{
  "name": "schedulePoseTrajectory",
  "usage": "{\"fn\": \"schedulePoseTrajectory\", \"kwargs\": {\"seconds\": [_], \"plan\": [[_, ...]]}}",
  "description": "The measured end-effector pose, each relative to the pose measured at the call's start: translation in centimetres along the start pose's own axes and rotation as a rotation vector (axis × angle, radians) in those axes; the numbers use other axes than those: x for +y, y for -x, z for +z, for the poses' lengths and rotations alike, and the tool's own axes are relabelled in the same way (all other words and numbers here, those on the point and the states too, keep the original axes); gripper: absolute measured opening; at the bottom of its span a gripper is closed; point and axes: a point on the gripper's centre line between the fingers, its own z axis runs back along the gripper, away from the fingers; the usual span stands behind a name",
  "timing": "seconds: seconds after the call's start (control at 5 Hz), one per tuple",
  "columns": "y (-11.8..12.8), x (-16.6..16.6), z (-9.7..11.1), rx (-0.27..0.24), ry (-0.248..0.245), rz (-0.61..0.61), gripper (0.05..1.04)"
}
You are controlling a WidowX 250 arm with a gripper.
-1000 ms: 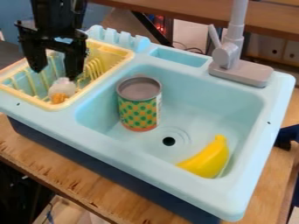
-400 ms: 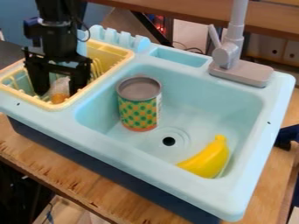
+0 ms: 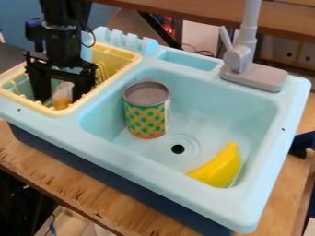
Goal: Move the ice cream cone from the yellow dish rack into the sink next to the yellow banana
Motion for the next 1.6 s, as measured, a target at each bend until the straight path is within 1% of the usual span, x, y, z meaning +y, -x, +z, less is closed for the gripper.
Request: {"fn": "schedulePoseTrajectory", "kwargs": {"seconds": [0.2, 0.4, 0.6, 0.8, 1.2, 1.4, 1.6], "plan": [[0.0, 0.0, -0.1, 0.003, 0.017, 0.01, 0.727], [-0.1, 0.3, 0.1, -0.011, 0.049, 0.024, 0.708], [-0.3, 0.4, 0.7, -0.057, 0.045, 0.013, 0.701], [0.2, 0.8, 2.5, -0.109, 0.035, 0.018, 0.683], [1.6, 1.1, 7.4, -0.236, 0.037, 0.011, 0.676], [2.5, -0.7, 9.8, -0.297, 0.057, -0.079, 0.676], [2.7, -4.0, 10.7, -0.337, 0.081, -0.223, 0.676]]}}
